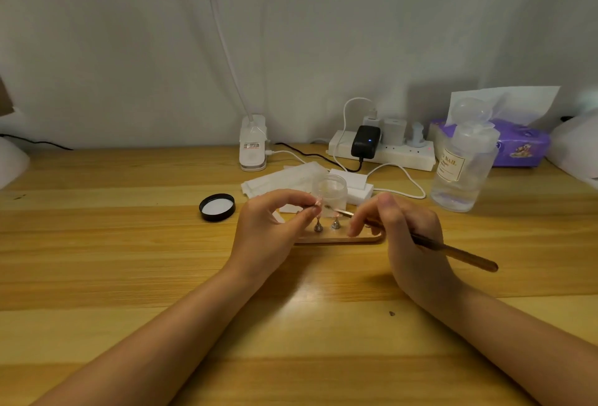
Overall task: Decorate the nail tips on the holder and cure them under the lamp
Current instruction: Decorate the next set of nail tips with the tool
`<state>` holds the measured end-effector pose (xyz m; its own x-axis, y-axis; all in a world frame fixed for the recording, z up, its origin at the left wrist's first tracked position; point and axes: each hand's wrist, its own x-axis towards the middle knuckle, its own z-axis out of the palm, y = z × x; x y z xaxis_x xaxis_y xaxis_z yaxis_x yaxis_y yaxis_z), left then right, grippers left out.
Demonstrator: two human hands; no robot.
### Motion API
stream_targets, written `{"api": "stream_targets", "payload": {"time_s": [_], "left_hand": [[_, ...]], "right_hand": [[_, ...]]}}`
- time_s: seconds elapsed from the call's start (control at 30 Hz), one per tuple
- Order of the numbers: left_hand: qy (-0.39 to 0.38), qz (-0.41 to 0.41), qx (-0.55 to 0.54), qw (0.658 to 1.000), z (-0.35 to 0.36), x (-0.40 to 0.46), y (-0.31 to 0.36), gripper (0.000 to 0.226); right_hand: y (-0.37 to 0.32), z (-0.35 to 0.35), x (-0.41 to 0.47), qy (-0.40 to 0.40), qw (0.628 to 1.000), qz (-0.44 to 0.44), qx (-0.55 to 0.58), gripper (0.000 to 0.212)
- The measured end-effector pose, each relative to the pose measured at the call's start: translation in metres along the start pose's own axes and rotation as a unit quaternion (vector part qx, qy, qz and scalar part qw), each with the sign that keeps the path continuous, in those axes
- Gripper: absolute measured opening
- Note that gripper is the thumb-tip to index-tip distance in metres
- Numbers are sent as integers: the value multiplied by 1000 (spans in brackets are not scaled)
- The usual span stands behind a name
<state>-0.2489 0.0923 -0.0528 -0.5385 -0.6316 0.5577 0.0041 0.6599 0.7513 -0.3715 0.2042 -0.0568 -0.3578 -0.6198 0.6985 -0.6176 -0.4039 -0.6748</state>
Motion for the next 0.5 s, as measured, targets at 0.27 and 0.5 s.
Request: {"api": "stream_targets", "payload": {"time_s": [0.27,0.5], "left_hand": [[5,5,2,1000,0,0,-2,16],[3,5,-2,1000,1,0,-2,14]], "right_hand": [[1,2,-1,-42,999,-27,-23,41],[2,1,2,-10,999,22,-31,41]]}}
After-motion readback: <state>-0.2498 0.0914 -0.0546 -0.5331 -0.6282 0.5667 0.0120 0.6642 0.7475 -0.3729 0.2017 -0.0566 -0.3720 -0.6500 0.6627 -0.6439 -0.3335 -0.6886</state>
